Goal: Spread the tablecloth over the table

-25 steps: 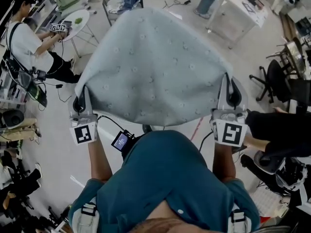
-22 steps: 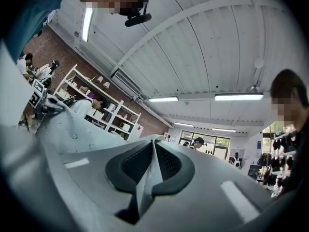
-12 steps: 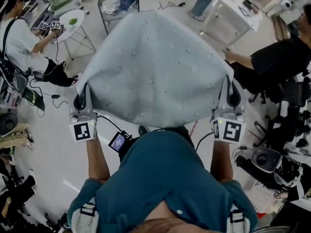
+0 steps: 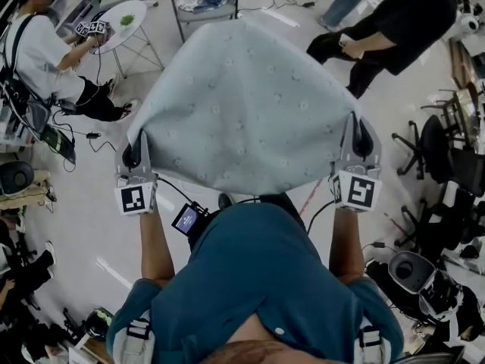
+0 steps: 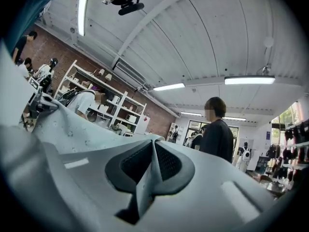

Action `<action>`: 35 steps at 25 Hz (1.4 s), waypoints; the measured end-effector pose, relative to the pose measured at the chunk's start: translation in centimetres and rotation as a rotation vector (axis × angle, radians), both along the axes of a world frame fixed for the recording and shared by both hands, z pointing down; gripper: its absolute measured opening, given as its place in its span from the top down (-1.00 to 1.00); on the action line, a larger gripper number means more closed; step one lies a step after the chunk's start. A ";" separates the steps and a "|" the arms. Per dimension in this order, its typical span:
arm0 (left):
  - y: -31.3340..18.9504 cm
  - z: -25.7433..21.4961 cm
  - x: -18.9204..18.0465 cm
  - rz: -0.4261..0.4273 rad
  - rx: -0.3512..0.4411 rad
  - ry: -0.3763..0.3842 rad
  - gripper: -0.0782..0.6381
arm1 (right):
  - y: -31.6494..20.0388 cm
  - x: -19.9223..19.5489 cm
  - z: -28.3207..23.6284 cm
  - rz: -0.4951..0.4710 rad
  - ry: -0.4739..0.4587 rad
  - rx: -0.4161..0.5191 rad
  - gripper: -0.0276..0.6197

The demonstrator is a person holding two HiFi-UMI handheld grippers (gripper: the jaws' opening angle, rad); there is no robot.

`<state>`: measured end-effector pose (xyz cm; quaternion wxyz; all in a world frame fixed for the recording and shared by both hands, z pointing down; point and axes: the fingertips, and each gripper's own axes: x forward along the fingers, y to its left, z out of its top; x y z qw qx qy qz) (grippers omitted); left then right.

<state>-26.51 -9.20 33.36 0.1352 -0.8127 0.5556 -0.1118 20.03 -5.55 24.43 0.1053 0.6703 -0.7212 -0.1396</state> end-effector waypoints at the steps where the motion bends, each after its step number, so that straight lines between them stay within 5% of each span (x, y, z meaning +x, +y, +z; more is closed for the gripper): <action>1: -0.7 0.2 0.1 -0.009 -0.003 0.017 0.77 | -1.1 0.3 0.4 -0.007 -0.006 -0.009 0.87; 11: -7.5 5.1 4.0 -0.039 -0.112 0.071 0.77 | -11.2 3.4 5.5 -0.042 -0.035 -0.140 0.87; 17: -10.7 8.5 2.4 -0.092 -0.180 0.051 0.77 | -16.1 1.9 8.5 -0.069 -0.004 -0.188 0.87; 35: -15.9 15.4 1.9 -0.080 -0.269 0.010 0.77 | -22.8 4.7 18.3 -0.038 -0.049 -0.356 0.86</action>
